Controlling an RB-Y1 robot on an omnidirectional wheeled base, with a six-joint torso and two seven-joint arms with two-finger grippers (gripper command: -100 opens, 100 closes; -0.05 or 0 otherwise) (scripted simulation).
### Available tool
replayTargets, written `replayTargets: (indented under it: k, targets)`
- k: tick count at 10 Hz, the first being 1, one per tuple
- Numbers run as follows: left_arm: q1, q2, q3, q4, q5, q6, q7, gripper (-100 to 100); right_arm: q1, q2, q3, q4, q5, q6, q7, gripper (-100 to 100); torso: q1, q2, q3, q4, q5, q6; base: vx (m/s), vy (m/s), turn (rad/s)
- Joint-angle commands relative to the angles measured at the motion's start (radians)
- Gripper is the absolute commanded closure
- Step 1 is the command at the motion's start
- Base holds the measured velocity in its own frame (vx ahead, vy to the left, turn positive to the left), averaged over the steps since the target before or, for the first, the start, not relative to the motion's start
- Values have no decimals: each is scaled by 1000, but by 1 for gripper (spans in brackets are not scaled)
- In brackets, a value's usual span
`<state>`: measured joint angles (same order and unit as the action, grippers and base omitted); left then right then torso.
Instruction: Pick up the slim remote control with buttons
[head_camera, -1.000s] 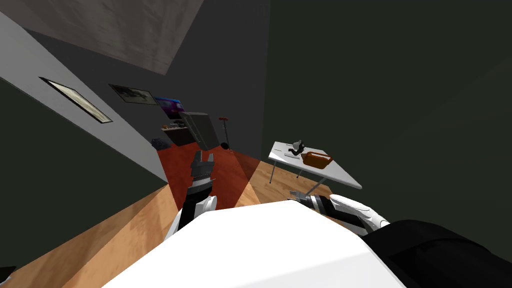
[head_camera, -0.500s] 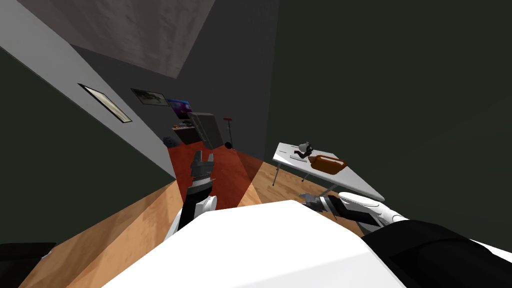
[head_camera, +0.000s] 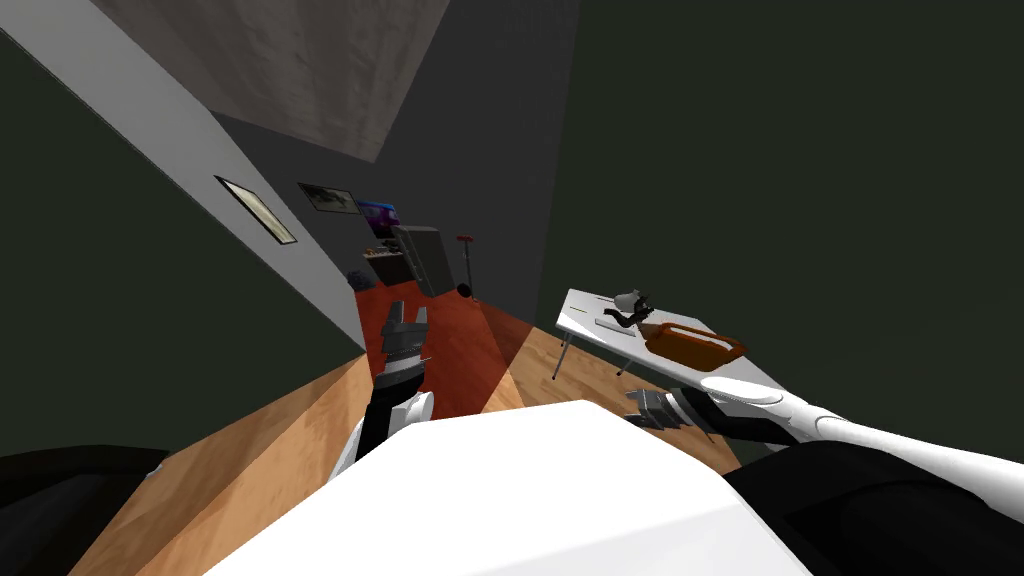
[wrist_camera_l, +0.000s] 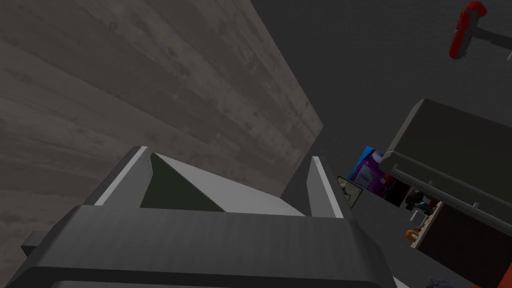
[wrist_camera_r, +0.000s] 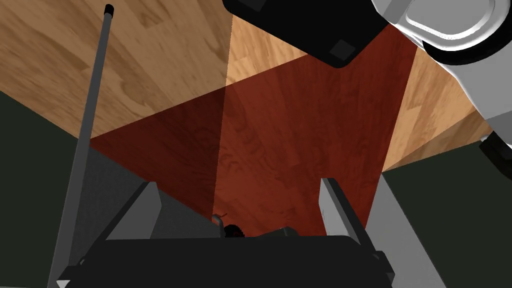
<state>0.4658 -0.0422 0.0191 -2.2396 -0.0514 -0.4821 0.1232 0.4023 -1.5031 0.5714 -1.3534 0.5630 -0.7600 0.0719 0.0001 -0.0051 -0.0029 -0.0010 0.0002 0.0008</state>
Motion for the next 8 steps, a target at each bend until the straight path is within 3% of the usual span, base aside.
replayTargets:
  k: [1,2,6,8]
  targets:
    - [0,0,0,0,0,0,0,0,-2,-46,20,50,16,-5,19,-100,0,0,0,0,0,0,101,0,113]
    - [0,0,0,0,0,0,0,0,-2,-46,20,51,16,-5,19,-100,0,-1,0,0,0,0,92,-1,77]
    - [0,0,0,0,0,0,0,0,-18,-142,74,152,57,-10,40,-100,-2,-3,-2,-1,-1,0,133,-30,142]
    - [0,0,0,0,0,0,0,0,-18,-142,74,152,57,-10,40,-100,-2,-2,-1,0,-1,0,94,-25,43]
